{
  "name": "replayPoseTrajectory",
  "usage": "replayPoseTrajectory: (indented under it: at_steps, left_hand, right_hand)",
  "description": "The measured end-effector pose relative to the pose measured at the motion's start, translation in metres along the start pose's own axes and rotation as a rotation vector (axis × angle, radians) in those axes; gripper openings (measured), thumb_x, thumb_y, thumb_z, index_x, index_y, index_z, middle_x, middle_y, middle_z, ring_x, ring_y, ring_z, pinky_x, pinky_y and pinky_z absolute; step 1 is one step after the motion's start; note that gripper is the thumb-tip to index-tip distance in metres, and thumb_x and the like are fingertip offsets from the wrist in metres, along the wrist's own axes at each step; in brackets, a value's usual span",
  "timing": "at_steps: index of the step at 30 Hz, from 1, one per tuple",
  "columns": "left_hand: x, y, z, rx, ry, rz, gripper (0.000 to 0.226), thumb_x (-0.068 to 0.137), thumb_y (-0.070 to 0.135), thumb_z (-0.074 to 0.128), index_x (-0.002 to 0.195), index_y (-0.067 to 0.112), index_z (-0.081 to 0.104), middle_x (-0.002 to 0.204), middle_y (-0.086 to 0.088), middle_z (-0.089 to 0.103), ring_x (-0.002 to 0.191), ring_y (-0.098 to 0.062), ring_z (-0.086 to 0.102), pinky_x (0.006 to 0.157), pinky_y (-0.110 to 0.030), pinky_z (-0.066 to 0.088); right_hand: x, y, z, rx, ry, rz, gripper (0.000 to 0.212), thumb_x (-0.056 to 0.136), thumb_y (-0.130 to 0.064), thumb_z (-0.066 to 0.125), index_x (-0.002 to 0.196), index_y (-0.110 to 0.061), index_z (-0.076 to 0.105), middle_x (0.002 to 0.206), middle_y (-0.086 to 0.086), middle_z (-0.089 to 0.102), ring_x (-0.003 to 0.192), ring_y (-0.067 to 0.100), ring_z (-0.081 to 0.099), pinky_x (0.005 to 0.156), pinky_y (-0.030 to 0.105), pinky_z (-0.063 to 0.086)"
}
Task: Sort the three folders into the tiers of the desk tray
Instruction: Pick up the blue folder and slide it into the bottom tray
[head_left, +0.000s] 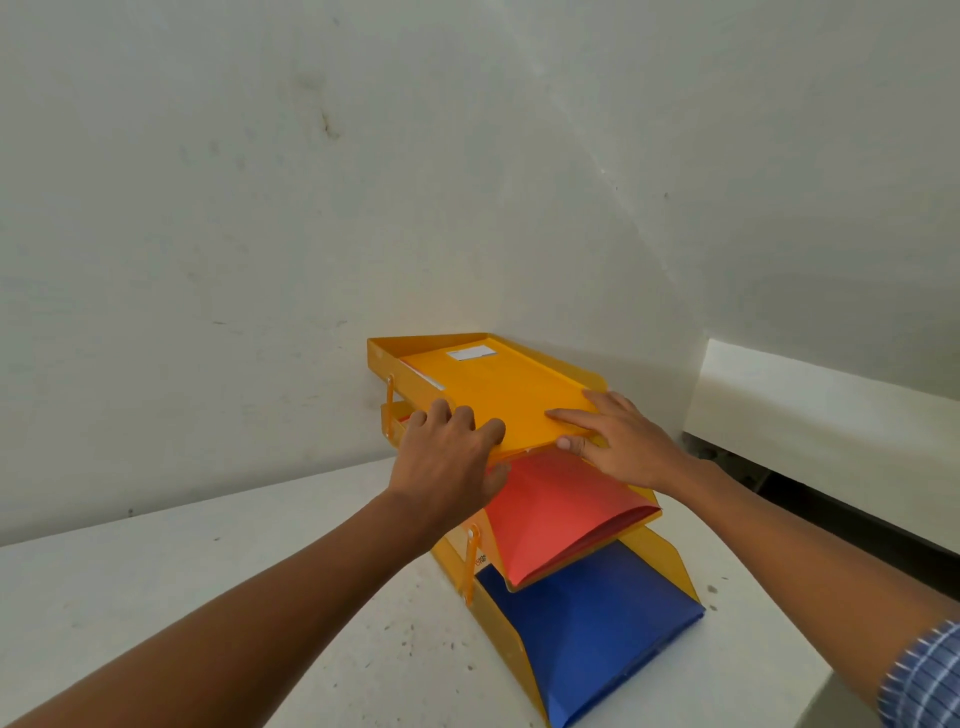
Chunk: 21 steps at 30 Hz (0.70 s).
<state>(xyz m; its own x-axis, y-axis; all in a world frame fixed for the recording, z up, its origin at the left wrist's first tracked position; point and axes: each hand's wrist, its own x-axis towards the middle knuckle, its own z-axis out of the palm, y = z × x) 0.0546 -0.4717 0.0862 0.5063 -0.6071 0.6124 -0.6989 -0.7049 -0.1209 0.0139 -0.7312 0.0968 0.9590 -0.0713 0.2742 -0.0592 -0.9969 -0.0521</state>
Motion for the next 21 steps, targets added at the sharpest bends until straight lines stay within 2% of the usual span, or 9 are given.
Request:
replayPoseTrajectory:
  at_steps: [2,4,8,10,12,17,21]
  left_hand:
    - [-0.001,-0.002,0.0,0.001,-0.022,-0.001,0.039,0.094,0.051,0.048,0.124,0.027,0.053,0.114,-0.004,0.062,0.103,-0.029,0.053,0.084,-0.041,0.046]
    - [-0.001,-0.002,0.001,0.018,-0.025,0.006,0.041,0.095,0.051,0.047,0.128,0.027,0.05,0.118,-0.005,0.061,0.105,-0.029,0.053,0.085,-0.04,0.045]
    - [0.001,-0.005,0.002,0.032,-0.032,0.004,0.044,0.095,0.054,0.046,0.13,0.027,0.048,0.121,-0.004,0.06,0.107,-0.028,0.054,0.087,-0.041,0.045]
    - [0.001,-0.006,0.003,0.036,-0.036,0.008,0.045,0.095,0.054,0.045,0.131,0.027,0.048,0.123,-0.004,0.06,0.108,-0.029,0.054,0.087,-0.041,0.045]
    - [0.0,-0.006,0.004,0.038,-0.041,0.011,0.045,0.095,0.053,0.045,0.132,0.026,0.049,0.124,-0.005,0.06,0.109,-0.029,0.053,0.087,-0.041,0.045]
    - [-0.004,-0.004,0.0,0.027,-0.065,0.004,0.045,0.098,0.05,0.042,0.135,0.026,0.047,0.131,-0.004,0.057,0.112,-0.029,0.053,0.089,-0.04,0.045]
    - [-0.011,-0.01,-0.014,-0.04,-0.039,0.028,0.043,0.099,0.042,0.045,0.138,0.026,0.048,0.143,-0.004,0.052,0.119,-0.029,0.055,0.089,-0.04,0.048]
  right_hand:
    - [0.0,-0.001,-0.002,0.04,-0.042,0.02,0.064,0.08,-0.084,0.029,0.14,-0.064,0.022,0.164,0.005,0.006,0.15,0.03,-0.001,0.115,0.056,0.018]
    - [0.003,-0.004,-0.001,-0.002,-0.088,0.023,0.069,0.08,-0.083,0.029,0.144,-0.06,0.014,0.163,0.008,0.007,0.15,0.032,0.004,0.117,0.053,0.013]
    - [0.013,-0.009,-0.004,-0.084,-0.113,0.036,0.077,0.076,-0.087,0.022,0.146,-0.058,0.009,0.16,0.009,0.02,0.143,0.034,0.021,0.112,0.049,0.024]
    - [0.016,-0.011,-0.008,-0.128,-0.14,0.04,0.078,0.074,-0.088,0.019,0.146,-0.058,0.009,0.159,0.009,0.023,0.143,0.033,0.023,0.11,0.049,0.027]
    - [0.015,-0.014,-0.007,-0.165,-0.164,0.041,0.076,0.076,-0.087,0.016,0.146,-0.058,0.006,0.161,0.009,0.018,0.147,0.033,0.017,0.112,0.051,0.025]
    - [0.008,-0.015,-0.002,-0.107,-0.201,0.063,0.075,0.079,-0.083,0.015,0.147,-0.056,-0.001,0.163,0.012,0.001,0.149,0.034,-0.001,0.119,0.053,0.008]
    - [0.001,-0.018,-0.006,0.044,-0.142,0.058,0.078,0.078,-0.085,0.021,0.148,-0.054,0.008,0.164,0.008,0.006,0.15,0.031,0.0,0.119,0.055,0.007]
